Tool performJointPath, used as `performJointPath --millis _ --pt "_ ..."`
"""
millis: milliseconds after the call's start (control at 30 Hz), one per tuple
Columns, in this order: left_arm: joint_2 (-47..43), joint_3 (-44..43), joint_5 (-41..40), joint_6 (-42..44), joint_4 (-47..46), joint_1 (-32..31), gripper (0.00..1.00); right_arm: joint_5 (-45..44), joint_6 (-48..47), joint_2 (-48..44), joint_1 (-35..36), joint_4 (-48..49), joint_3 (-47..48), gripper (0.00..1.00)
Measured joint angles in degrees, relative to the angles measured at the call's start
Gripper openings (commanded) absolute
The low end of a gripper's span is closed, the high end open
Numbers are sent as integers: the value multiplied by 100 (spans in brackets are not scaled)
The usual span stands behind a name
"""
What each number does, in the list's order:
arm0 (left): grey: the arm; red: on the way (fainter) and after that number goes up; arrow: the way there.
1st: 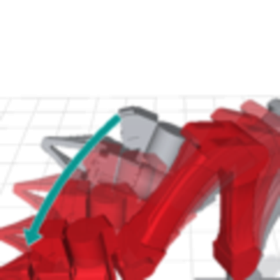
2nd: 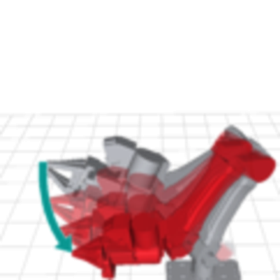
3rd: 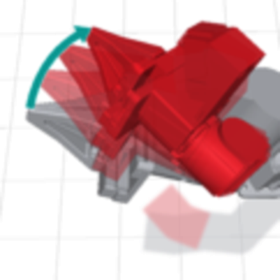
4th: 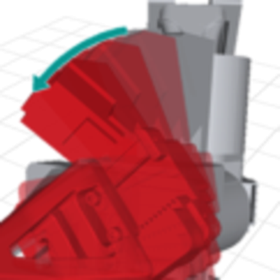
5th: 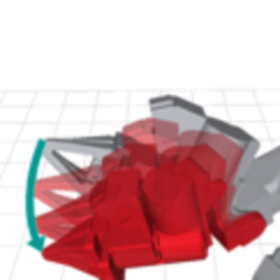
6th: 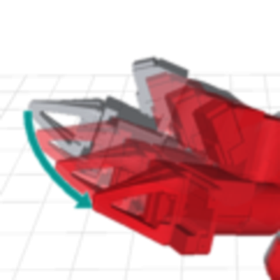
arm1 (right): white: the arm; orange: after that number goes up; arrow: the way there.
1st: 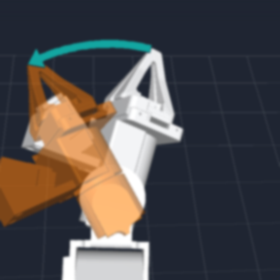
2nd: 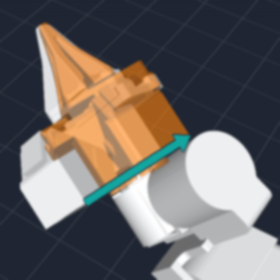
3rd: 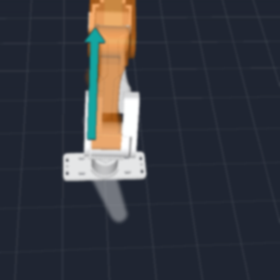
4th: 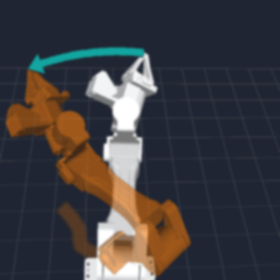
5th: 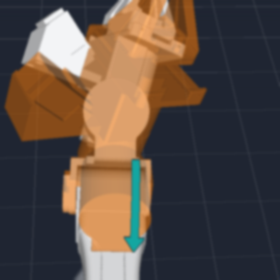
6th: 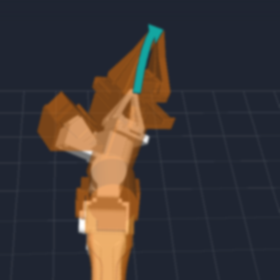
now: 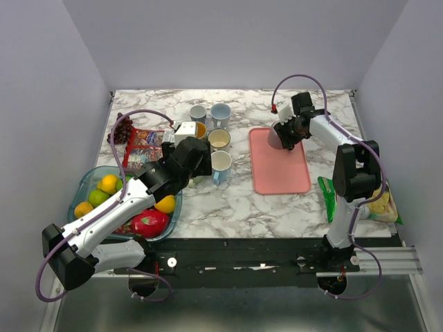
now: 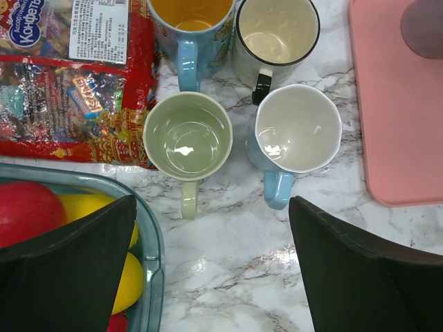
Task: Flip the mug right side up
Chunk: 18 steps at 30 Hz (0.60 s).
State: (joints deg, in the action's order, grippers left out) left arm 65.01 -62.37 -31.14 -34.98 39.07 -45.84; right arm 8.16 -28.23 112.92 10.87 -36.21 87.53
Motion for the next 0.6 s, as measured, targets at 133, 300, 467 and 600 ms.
performJointPath --millis 133,300,467,600 --pt "-55 68 63 0 -17 61 99 -50 125 0 0 103 -101 32" --pt "-94 129 149 -2 -37 127 99 -109 192 0 0 192 -146 12" --pt "-155 190 225 -15 -48 188 99 -162 258 2 0 267 -146 1" --pt "-214 219 275 -17 -59 203 99 -203 319 -31 0 476 -269 1"
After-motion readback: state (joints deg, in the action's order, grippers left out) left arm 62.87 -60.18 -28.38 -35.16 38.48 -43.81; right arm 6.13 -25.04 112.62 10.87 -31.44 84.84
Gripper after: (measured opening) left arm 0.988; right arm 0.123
